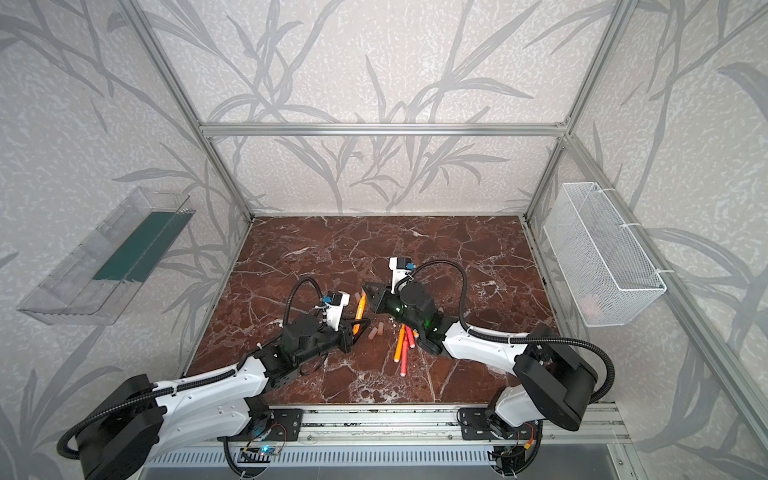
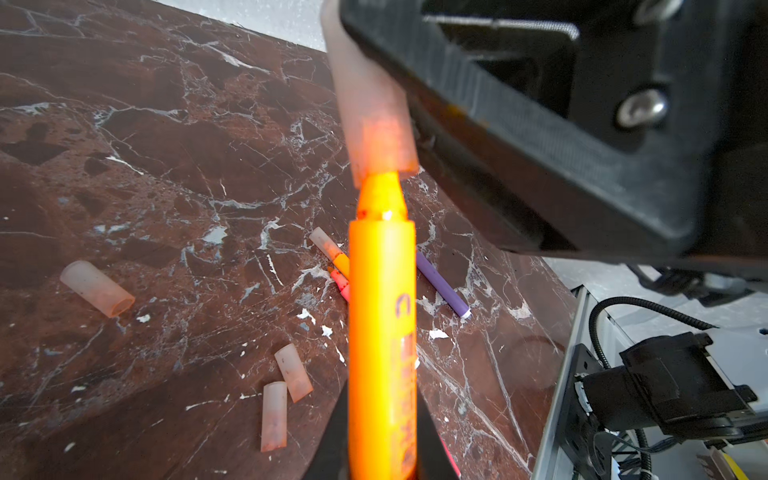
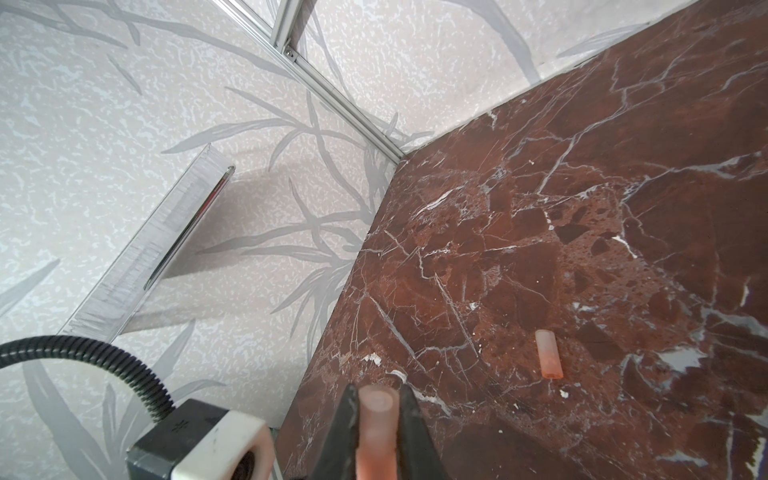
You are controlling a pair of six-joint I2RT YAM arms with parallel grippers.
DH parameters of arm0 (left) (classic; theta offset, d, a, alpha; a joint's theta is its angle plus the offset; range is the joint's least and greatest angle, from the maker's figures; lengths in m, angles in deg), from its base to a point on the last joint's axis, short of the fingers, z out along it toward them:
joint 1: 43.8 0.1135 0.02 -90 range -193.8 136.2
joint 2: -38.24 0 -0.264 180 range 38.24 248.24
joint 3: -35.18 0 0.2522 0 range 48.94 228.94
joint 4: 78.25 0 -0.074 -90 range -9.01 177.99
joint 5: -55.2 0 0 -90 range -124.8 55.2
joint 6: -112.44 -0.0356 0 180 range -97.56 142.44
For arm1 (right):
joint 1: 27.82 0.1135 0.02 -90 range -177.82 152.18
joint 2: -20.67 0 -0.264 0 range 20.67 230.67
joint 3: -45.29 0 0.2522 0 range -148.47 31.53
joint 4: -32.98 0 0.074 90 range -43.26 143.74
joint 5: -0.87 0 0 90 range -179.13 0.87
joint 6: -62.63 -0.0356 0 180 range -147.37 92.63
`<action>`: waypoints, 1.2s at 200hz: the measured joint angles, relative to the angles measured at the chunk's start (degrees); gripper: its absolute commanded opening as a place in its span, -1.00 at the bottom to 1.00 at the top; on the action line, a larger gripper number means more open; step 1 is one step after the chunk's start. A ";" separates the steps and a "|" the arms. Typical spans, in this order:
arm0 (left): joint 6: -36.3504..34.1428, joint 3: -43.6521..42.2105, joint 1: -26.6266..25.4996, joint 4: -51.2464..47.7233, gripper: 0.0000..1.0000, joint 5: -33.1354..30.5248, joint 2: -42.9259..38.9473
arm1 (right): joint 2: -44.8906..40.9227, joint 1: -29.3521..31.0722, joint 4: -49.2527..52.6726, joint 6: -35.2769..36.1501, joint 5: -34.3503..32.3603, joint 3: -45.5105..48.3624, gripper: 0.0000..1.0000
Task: Insert the pens into the pen caps
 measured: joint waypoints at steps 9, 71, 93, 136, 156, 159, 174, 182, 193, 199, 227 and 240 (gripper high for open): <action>0.09 0.09 -0.09 0.09 -1.00 0.00 0.37 | -0.07 0.33 -0.20 0.02 -0.85 0.28 -1.00; 1.57 0.46 -0.11 1.38 -1.00 0.76 1.79 | -0.04 1.86 -6.34 0.90 -3.89 4.04 -1.00; 1.77 0.46 -0.04 1.40 -1.00 2.08 1.44 | 0.11 1.86 -10.23 1.03 -3.72 5.88 -0.95; 1.22 0.46 0.26 0.92 -1.00 3.15 -0.79 | 0.39 1.88 -13.40 1.92 -2.49 5.88 -0.46; -0.07 0.70 0.26 1.46 -1.00 3.30 -1.49 | -0.52 2.86 -10.19 2.86 -1.14 5.68 -0.14; -0.28 0.70 0.26 1.60 -1.00 3.32 -1.55 | -0.76 2.97 -9.62 3.17 -0.98 5.68 -0.09; -1.66 0.72 0.26 1.99 -1.00 3.48 -1.70 | -3.04 3.48 -6.14 4.13 -1.07 5.68 0.08; -2.45 0.70 0.26 1.99 -1.00 3.48 -1.68 | -4.94 3.43 -4.20 4.63 -1.22 5.68 0.11; -3.61 0.70 0.26 2.01 -1.00 3.48 -1.66 | -7.61 2.93 -2.01 5.25 -1.42 5.68 0.15; -4.28 0.70 0.24 2.05 -1.00 3.48 -1.55 | -8.81 2.62 -1.09 5.46 -1.53 5.62 0.18; -6.86 0.68 0.13 2.08 -1.00 3.41 -0.52 | -13.07 1.60 2.82 7.04 -2.58 4.87 0.21; -7.78 0.66 0.11 2.08 -1.00 3.43 -0.20 | -13.75 1.44 4.81 7.56 -3.52 4.00 0.22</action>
